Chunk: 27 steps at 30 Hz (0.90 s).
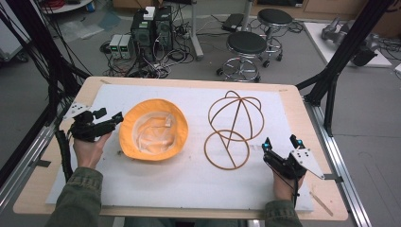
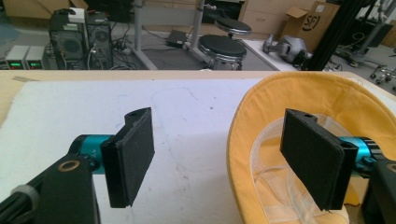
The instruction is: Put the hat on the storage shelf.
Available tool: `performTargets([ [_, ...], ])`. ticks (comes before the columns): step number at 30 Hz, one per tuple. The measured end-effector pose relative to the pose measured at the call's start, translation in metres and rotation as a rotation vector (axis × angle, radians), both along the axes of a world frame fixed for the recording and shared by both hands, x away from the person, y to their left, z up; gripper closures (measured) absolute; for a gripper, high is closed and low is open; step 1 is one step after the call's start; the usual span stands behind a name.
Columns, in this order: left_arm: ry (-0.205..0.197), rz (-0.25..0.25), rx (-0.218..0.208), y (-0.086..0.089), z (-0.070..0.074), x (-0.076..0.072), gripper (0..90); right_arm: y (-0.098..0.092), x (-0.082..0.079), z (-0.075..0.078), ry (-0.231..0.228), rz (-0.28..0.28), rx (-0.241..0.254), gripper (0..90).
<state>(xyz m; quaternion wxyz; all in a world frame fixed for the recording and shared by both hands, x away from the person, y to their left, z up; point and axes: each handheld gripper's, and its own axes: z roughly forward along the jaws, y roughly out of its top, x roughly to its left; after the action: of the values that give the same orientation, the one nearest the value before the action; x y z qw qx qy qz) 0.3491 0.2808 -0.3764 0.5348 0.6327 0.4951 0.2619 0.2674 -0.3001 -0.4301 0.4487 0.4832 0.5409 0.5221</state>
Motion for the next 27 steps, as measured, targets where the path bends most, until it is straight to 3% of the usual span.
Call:
performTargets([
  [4, 0.025, -0.036, 0.011, -0.005, -0.002, 0.009, 26.6, 0.0, 0.0, 0.0, 0.002, 0.0, -0.003, 11.0],
  [7, 0.046, -0.048, -0.006, -0.011, -0.003, 0.016, 26.6, 0.0, 0.0, 0.0, 0.002, -0.001, -0.003, 11.0],
  [11, 0.095, -0.056, 0.02, -0.017, -0.007, 0.025, 26.8, 0.0, 0.001, 0.0, 0.002, -0.001, -0.004, 11.0],
  [14, 0.111, -0.057, 0.017, -0.02, -0.01, 0.029, 31.7, 0.0, 0.001, 0.0, 0.002, -0.003, 0.003, 11.0],
  [18, 0.149, -0.064, 0.0, -0.019, -0.015, 0.035, 32.5, -0.001, 0.001, 0.0, 0.002, -0.001, 0.003, 11.0],
  [23, 0.231, -0.096, -0.074, -0.017, -0.023, 0.043, 35.5, -0.002, 0.001, 0.0, -0.001, -0.005, 0.001, 11.0],
  [27, 0.24, -0.112, -0.066, -0.02, -0.025, 0.043, 40.9, -0.002, 0.001, 0.0, -0.002, -0.003, -0.001, 11.0],
])
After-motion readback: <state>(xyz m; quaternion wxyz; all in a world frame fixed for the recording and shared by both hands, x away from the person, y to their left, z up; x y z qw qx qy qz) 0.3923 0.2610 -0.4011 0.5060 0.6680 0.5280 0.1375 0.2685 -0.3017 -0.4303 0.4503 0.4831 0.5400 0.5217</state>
